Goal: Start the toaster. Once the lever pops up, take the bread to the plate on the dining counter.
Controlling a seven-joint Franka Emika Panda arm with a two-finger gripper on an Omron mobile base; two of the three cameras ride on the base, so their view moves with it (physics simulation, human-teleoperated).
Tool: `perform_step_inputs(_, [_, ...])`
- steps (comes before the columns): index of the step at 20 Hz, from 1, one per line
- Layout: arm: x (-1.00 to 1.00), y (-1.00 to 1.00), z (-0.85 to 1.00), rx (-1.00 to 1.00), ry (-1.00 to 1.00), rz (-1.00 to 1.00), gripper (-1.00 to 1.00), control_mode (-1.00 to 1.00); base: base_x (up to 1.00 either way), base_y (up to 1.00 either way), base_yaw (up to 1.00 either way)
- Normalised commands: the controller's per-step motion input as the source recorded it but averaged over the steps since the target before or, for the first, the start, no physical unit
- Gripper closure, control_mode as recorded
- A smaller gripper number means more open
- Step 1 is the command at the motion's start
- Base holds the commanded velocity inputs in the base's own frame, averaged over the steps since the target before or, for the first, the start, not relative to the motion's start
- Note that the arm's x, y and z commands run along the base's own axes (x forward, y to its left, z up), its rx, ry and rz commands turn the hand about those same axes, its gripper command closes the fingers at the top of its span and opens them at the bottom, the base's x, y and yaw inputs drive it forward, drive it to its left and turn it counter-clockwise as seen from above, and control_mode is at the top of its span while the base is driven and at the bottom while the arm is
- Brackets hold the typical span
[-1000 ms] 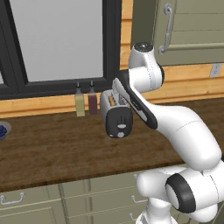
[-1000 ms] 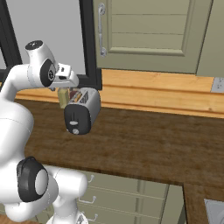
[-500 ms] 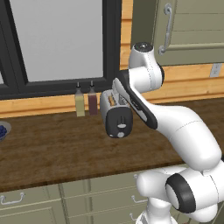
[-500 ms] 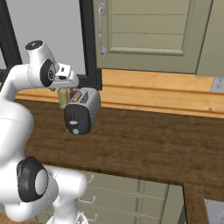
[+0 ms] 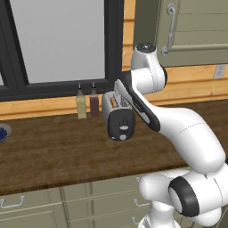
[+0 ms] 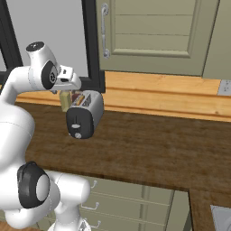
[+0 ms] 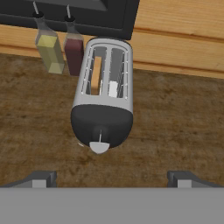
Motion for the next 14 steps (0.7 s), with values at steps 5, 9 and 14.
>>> perform_step_inputs(5, [0.0,0.0,0.0,0.0,0.0,0.0,-1.0,-1.0,0.0,0.0,0.0])
perform_step_inputs(9, [0.0,0.0,0.0,0.0,0.0,0.0,-1.0,-1.0,0.0,0.0,0.0])
perform_step_inputs(14, [0.0,0.0,0.0,0.0,0.0,0.0,-1.0,-1.0,0.0,0.0,0.0])
